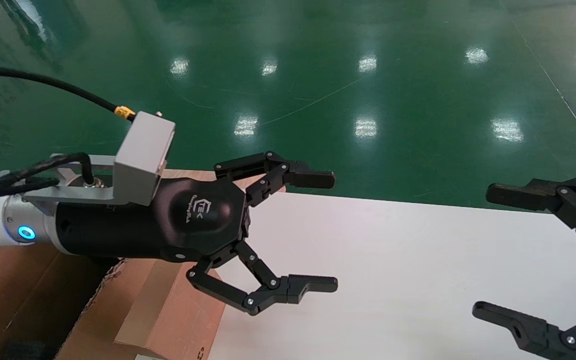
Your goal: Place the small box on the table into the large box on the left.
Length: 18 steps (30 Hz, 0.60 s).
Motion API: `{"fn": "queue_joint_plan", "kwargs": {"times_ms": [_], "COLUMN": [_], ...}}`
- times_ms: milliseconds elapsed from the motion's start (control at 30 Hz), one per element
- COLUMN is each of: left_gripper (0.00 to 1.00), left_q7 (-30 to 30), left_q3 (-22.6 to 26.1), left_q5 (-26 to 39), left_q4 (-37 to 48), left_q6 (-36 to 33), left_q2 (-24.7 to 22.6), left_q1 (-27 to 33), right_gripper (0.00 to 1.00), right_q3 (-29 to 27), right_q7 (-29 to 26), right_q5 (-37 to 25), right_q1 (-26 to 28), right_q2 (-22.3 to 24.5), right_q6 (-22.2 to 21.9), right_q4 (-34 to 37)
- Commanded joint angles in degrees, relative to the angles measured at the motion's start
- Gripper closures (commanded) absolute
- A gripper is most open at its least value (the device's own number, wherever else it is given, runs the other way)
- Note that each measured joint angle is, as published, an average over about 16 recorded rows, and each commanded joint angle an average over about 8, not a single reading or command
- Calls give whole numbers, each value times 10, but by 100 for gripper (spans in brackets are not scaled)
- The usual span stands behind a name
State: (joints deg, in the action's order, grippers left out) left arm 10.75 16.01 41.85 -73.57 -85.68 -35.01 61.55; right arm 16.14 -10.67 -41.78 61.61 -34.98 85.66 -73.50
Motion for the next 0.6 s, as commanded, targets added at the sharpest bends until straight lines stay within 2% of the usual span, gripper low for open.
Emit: {"fn": "queue_joint_plan", "kwargs": {"times_ms": [33, 500, 567, 600], "left_gripper": [0, 0, 0, 0], "left_q7": [0, 0, 0, 0], "left_q3": [0, 0, 0, 0], "left_q5": [0, 0, 0, 0], "left_q4": [0, 0, 0, 0], "left_q6": [0, 0, 0, 0], "left_q2": [0, 0, 0, 0], "left_q1": [0, 0, 0, 0], "right_gripper": [0, 0, 17, 29], "right_q3": [0, 0, 0, 0], "right_q7": [0, 0, 0, 0], "right_q5": [0, 0, 0, 0], "right_q1": [0, 0, 0, 0], "right_q2": [0, 0, 0, 0], "right_q6": [0, 0, 0, 0], "right_q4": [0, 0, 0, 0]}}
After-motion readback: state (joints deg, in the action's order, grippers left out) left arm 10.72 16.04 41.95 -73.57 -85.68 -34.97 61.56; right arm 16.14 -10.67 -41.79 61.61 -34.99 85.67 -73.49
